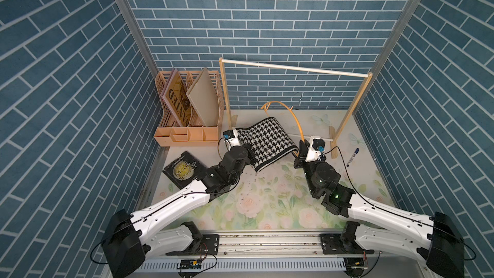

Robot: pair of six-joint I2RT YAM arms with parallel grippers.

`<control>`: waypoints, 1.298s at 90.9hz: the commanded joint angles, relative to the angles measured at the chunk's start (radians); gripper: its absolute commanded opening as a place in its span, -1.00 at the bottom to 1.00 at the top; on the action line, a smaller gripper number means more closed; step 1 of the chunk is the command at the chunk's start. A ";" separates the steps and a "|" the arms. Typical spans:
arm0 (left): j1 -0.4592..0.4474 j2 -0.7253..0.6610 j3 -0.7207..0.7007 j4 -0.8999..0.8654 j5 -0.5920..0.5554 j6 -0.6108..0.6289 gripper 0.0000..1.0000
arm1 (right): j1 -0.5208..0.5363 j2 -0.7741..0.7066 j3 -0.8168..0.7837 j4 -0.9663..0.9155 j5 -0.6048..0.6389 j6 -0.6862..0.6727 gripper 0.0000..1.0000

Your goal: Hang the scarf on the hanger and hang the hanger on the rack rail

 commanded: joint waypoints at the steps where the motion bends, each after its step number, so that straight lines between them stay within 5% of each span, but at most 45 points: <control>1: -0.003 0.026 -0.026 0.093 -0.016 -0.006 -1.00 | -0.017 -0.027 0.060 0.127 0.041 -0.072 -1.00; 3: -0.003 0.032 -0.030 0.107 -0.010 -0.007 -0.96 | -0.018 -0.025 0.063 0.131 0.039 -0.078 -1.00; 12: -0.003 0.069 -0.043 0.170 0.034 -0.008 -0.16 | -0.021 -0.014 0.075 0.149 0.031 -0.096 -1.00; 22: -0.005 0.117 -0.042 0.220 0.067 -0.003 0.23 | -0.024 -0.002 0.083 0.164 0.021 -0.108 -1.00; 62: -0.006 0.268 -0.036 0.284 0.092 -0.020 0.24 | -0.028 -0.022 0.118 0.166 0.004 -0.168 -1.00; 104: -0.007 0.135 -0.059 0.200 -0.045 0.099 0.30 | -0.028 -0.018 0.170 0.163 -0.022 -0.186 -1.00; 118: -0.007 0.042 -0.111 0.180 -0.140 0.145 0.57 | -0.029 0.006 0.223 0.160 -0.034 -0.226 -1.00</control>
